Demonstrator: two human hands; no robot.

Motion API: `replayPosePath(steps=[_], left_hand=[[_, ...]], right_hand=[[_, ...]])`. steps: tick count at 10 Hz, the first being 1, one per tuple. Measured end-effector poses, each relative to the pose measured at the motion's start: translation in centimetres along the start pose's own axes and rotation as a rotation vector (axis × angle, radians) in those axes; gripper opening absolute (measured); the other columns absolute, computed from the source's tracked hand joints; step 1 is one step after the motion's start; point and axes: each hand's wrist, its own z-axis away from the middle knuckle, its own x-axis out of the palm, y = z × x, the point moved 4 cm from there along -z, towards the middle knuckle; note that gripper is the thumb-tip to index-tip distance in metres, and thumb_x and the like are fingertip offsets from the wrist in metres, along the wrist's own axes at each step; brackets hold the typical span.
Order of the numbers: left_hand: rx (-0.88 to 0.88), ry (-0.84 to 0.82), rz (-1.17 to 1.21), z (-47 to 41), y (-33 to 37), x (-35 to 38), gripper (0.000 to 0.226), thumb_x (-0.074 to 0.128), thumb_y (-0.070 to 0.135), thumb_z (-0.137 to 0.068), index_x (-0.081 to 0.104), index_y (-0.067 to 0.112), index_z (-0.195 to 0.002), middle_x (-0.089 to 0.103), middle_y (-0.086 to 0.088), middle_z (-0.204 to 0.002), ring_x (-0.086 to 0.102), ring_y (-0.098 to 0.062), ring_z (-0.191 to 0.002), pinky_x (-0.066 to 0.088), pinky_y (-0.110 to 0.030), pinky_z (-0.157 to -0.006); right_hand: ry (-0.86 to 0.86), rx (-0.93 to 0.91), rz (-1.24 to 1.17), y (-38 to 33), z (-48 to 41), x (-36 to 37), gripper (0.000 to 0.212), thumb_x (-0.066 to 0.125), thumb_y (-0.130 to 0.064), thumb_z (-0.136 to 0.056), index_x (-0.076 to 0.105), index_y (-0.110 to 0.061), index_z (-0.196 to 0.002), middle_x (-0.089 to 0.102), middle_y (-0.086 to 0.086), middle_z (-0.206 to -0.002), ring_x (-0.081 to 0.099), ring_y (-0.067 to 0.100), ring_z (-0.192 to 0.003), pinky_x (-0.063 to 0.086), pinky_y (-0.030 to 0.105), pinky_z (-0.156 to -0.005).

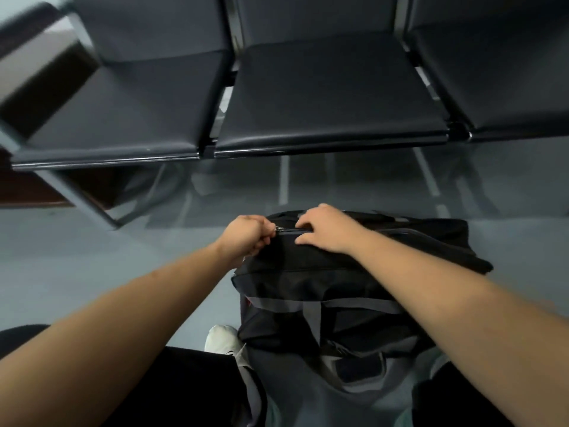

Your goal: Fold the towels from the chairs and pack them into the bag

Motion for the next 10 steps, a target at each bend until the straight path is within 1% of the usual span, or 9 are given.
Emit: replayPosePath(steps=[1, 2, 3, 4, 5, 7, 8, 9, 10], left_hand=[[-0.007, 0.015, -0.02, 0.1, -0.2, -0.4, 0.029, 0.055, 0.014, -0.102, 0.059, 0.011, -0.073, 0.049, -0.001, -0.059, 0.034, -0.011, -0.044, 0.024, -0.019, -0.037], [-0.059, 0.063, -0.028, -0.5, -1.4, -2.9, 0.025, 0.058, 0.013, -0.1, 0.061, 0.012, -0.075, 0.052, -0.002, -0.062, 0.036, -0.013, -0.047, 0.023, -0.018, -0.04], [-0.132, 0.157, -0.018, -1.5, -3.6, -7.2, 0.021, 0.06, 0.016, -0.101, 0.063, 0.009, -0.081, 0.054, -0.004, -0.069, 0.036, -0.015, -0.051, 0.023, -0.017, -0.039], [-0.182, 0.227, 0.019, -2.7, -5.7, -8.4, 0.021, 0.059, 0.018, -0.101, 0.061, 0.01, -0.081, 0.055, -0.004, -0.07, 0.036, -0.015, -0.051, 0.023, -0.017, -0.04], [-0.208, 0.247, -0.048, -3.5, -8.2, -6.8, 0.024, 0.054, 0.021, -0.103, 0.06, 0.008, -0.084, 0.055, -0.005, -0.071, 0.037, -0.018, -0.051, 0.027, -0.02, -0.041], [-0.211, 0.288, -0.145, -4.5, -8.6, -6.7, 0.026, 0.058, 0.024, -0.102, 0.064, 0.005, -0.084, 0.057, -0.007, -0.073, 0.039, -0.02, -0.052, 0.031, -0.022, -0.043], [-0.212, 0.264, -0.205, -4.3, -8.4, -6.9, 0.025, 0.059, 0.025, -0.101, 0.064, 0.005, -0.086, 0.062, -0.008, -0.081, 0.043, -0.021, -0.054, 0.034, -0.024, -0.047], [-0.183, 0.228, -0.44, -4.0, -7.9, -6.6, 0.024, 0.057, 0.029, -0.099, 0.064, 0.006, -0.101, 0.068, -0.012, -0.1, 0.061, -0.03, -0.078, 0.048, -0.029, -0.065], [-0.061, 0.294, -0.572, -2.9, -4.0, -6.2, 0.03, 0.057, 0.028, -0.098, 0.065, 0.002, -0.11, 0.066, -0.014, -0.106, 0.061, -0.033, -0.105, 0.047, -0.033, -0.083]], right_hand=[[0.114, -0.005, 0.139, -2.4, -1.2, 1.4, 0.022, 0.065, -0.032, -0.097, 0.072, -0.019, -0.113, 0.065, 0.002, -0.113, 0.053, 0.026, -0.115, 0.043, 0.039, -0.098], [0.199, 0.03, 0.131, -1.2, -1.2, 1.5, 0.022, 0.06, -0.031, -0.1, 0.072, -0.022, -0.116, 0.066, -0.002, -0.113, 0.052, 0.024, -0.115, 0.038, 0.038, -0.098], [0.268, 0.025, 0.093, -0.8, -1.4, 0.7, 0.02, 0.06, -0.03, -0.1, 0.074, -0.021, -0.111, 0.068, -0.003, -0.111, 0.053, 0.024, -0.112, 0.038, 0.037, -0.096], [0.331, 0.026, 0.079, -0.3, -1.8, -0.3, 0.015, 0.062, -0.027, -0.097, 0.075, -0.02, -0.101, 0.069, -0.002, -0.103, 0.055, 0.025, -0.105, 0.04, 0.037, -0.091], [0.372, 0.035, 0.037, 0.6, -1.6, -0.8, 0.013, 0.065, -0.026, -0.096, 0.076, -0.019, -0.095, 0.068, -0.002, -0.097, 0.056, 0.025, -0.099, 0.041, 0.037, -0.088], [0.319, 0.038, 0.046, 0.2, -2.1, 0.1, 0.012, 0.062, -0.026, -0.097, 0.072, -0.018, -0.095, 0.067, -0.002, -0.1, 0.055, 0.024, -0.103, 0.039, 0.038, -0.09], [0.277, 0.054, 0.056, 0.7, -2.2, 0.1, 0.015, 0.061, -0.028, -0.098, 0.073, -0.02, -0.102, 0.067, -0.002, -0.105, 0.056, 0.025, -0.106, 0.041, 0.038, -0.095], [0.202, 0.072, 0.047, 0.3, -1.9, 0.3, 0.018, 0.06, -0.028, -0.099, 0.073, -0.02, -0.108, 0.067, 0.0, -0.11, 0.058, 0.025, -0.109, 0.046, 0.038, -0.096], [0.151, 0.126, -0.025, 0.6, -2.0, -1.3, 0.019, 0.059, -0.032, -0.099, 0.071, -0.021, -0.108, 0.068, -0.001, -0.107, 0.062, 0.023, -0.103, 0.051, 0.035, -0.089]])
